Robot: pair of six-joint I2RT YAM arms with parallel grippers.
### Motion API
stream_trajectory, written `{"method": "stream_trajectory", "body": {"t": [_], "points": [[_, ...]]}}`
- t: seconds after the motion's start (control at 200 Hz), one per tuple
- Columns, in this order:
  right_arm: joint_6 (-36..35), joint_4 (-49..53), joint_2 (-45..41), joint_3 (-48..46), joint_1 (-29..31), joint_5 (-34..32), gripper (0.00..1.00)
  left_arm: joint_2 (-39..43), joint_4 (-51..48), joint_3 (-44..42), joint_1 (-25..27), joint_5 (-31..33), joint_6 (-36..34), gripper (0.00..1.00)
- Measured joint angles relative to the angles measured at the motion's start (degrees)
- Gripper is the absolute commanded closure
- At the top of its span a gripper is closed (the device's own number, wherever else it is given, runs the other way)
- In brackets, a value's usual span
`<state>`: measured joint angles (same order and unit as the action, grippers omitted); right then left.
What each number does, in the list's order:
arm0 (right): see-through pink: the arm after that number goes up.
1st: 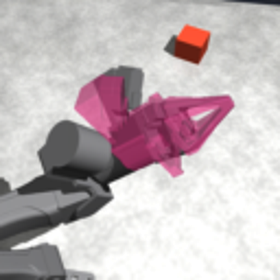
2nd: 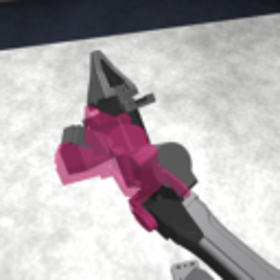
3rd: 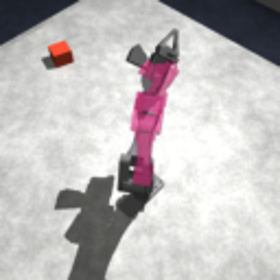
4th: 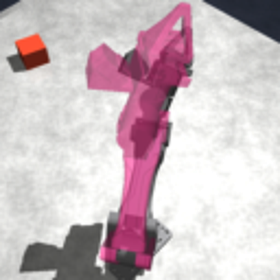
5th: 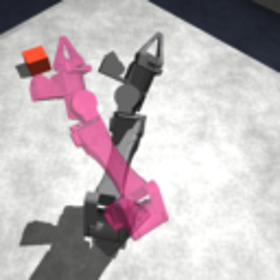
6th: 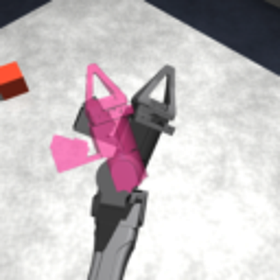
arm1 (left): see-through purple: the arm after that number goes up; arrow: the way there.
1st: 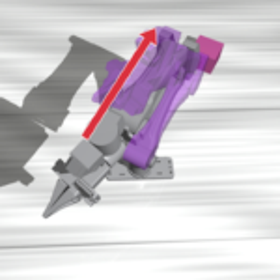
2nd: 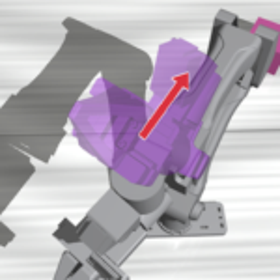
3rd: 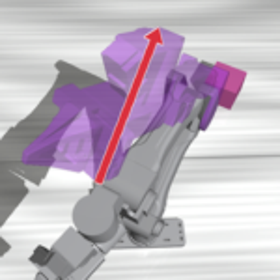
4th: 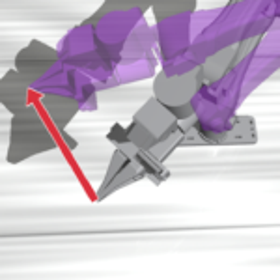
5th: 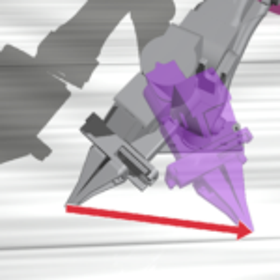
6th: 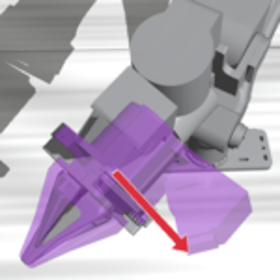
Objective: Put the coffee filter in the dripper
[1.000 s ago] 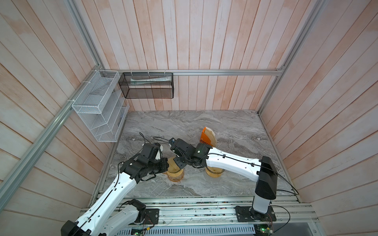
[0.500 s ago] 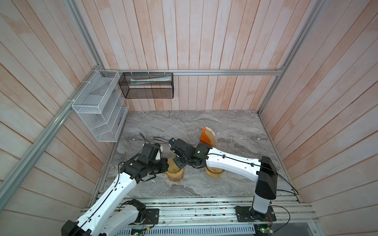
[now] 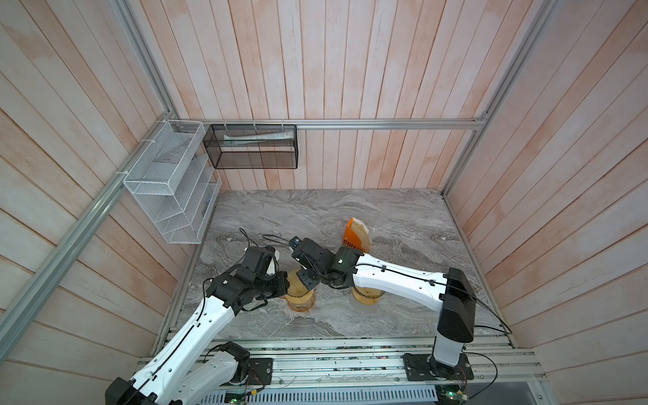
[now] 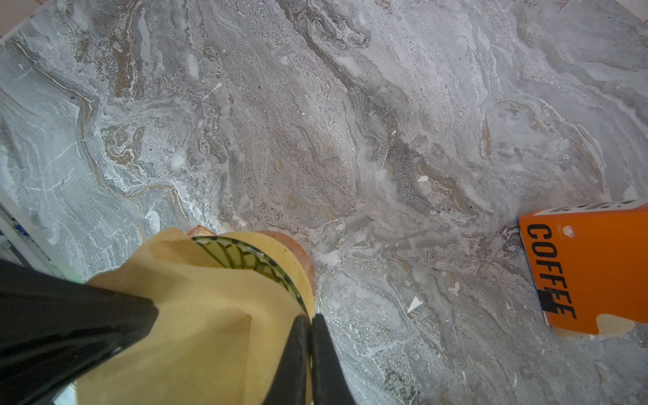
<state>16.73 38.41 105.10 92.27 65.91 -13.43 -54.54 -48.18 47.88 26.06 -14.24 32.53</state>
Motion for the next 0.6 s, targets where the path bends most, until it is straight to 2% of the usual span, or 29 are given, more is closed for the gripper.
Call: {"method": "stream_trajectory", "body": {"t": [0.6], "points": [[0.15, -0.26, 0.00, -0.09, -0.02, -0.02, 0.89, 0.00, -0.07, 0.44, 0.00, 0.00, 0.02, 0.95]]}}
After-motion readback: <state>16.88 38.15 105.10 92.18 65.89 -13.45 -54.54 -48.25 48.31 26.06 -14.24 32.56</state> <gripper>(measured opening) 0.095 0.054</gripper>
